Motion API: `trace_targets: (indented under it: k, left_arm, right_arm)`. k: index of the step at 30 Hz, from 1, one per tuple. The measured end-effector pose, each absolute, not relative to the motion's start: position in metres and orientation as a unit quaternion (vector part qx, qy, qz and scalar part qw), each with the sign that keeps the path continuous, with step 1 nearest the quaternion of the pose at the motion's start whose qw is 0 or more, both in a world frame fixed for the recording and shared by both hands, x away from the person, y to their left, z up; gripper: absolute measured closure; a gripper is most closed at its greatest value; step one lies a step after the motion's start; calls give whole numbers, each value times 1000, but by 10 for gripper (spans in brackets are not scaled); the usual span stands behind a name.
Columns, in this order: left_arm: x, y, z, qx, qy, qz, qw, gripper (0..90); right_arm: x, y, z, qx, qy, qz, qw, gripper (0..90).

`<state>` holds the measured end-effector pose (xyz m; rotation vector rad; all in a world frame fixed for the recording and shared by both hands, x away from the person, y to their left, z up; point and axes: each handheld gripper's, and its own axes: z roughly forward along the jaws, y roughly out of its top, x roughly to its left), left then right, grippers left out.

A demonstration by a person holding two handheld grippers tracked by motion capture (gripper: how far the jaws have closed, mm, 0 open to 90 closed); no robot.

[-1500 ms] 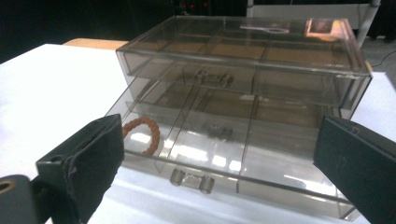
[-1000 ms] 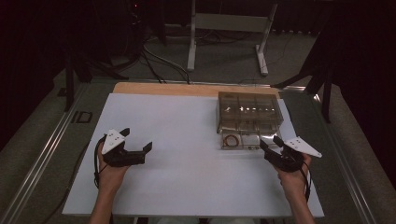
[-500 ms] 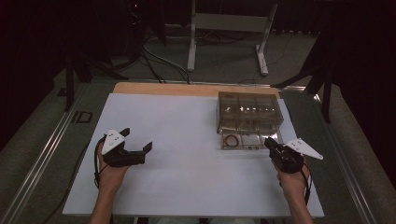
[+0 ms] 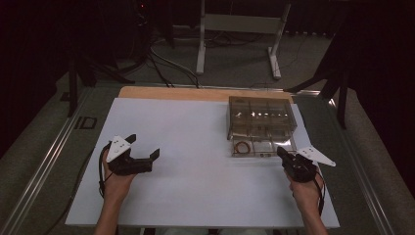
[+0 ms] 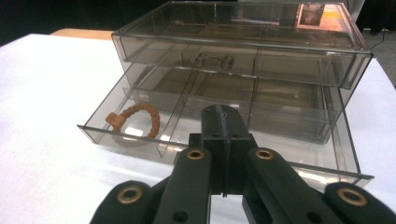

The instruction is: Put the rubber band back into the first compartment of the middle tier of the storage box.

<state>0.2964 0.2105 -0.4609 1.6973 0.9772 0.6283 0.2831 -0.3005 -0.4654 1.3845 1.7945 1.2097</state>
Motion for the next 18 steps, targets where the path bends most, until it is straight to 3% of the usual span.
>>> trace_targets:
  k: [18]
  left_arm:
    - [295,211,-460,705,410,259,517,10]
  right_arm:
    - [282,-295,-476,519,685,435,270,900]
